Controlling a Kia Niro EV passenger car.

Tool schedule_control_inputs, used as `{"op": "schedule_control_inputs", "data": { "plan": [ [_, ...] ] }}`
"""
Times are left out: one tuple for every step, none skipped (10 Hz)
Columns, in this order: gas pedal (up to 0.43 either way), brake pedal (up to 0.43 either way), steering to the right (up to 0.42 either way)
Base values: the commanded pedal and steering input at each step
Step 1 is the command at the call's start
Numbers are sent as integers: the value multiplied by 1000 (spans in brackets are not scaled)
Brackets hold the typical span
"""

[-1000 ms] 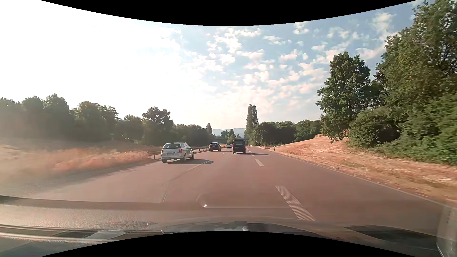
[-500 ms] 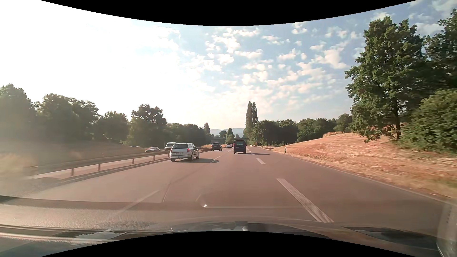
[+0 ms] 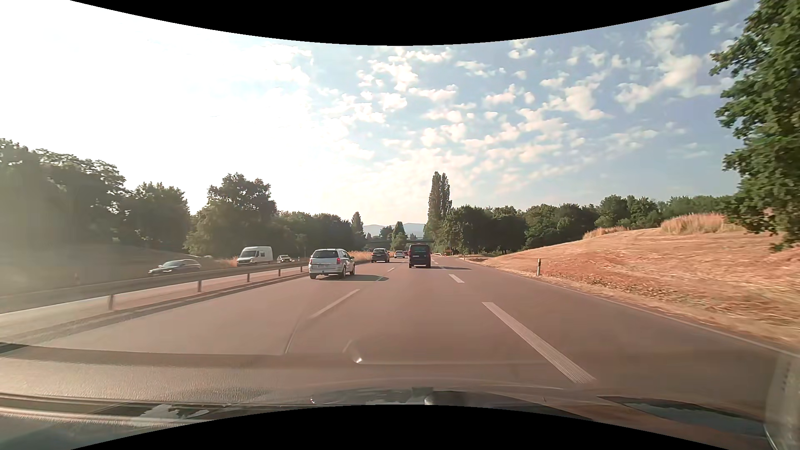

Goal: Follow the waypoints while adhering to traffic rules and regulations

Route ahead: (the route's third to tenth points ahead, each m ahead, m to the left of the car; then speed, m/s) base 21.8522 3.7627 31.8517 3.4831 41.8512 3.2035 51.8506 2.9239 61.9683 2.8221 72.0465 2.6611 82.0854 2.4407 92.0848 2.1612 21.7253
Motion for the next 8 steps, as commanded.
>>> {"op": "schedule_control_inputs", "data": {
  "plan": [
    [248, 0, 6],
    [220, 0, 6],
    [209, 0, 6],
    [209, 0, 6],
    [209, 0, 6],
    [209, 0, 6],
    [209, 0, 5],
    [220, 0, 3]
  ]
}}
